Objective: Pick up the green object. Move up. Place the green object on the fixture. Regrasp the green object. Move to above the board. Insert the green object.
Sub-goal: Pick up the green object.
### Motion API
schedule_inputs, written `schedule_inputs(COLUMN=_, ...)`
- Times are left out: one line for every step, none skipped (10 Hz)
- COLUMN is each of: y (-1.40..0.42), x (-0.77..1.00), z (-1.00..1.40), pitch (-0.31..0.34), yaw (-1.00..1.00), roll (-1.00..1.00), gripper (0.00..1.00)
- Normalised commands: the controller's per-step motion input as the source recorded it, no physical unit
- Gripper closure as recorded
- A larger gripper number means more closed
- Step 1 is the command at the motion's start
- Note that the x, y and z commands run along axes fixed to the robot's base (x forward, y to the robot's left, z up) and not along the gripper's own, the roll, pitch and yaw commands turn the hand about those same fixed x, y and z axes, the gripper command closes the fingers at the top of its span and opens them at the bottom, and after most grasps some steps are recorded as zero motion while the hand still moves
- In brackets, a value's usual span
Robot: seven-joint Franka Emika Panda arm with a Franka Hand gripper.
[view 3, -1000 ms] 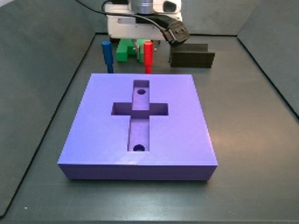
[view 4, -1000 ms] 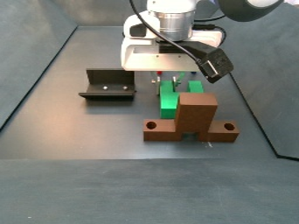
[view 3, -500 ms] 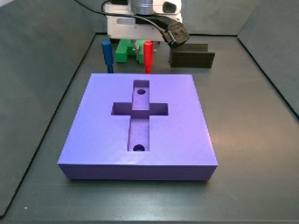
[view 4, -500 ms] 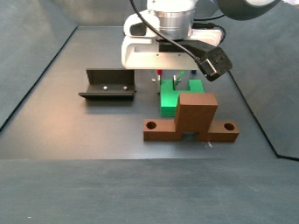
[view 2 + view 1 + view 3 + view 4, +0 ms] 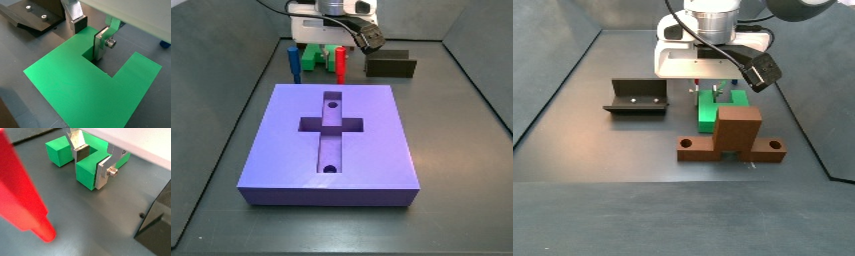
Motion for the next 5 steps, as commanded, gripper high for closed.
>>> schedule_inputs(y=0.0, x=0.0, z=0.0, pitch=0.0, yaw=0.0, roll=0.0, gripper=1.0)
schedule_inputs(y=0.0, x=0.0, z=0.0, pitch=0.0, yaw=0.0, roll=0.0, gripper=1.0)
schedule_inputs(y=0.0, x=0.0, z=0.0, pitch=0.0, yaw=0.0, roll=0.0, gripper=1.0)
schedule_inputs(y=0.0, x=0.0, z=0.0, pitch=0.0, yaw=0.0, roll=0.0, gripper=1.0)
schedule_inputs(y=0.0, x=0.0, z=0.0, pitch=0.0, yaw=0.0, roll=0.0, gripper=1.0)
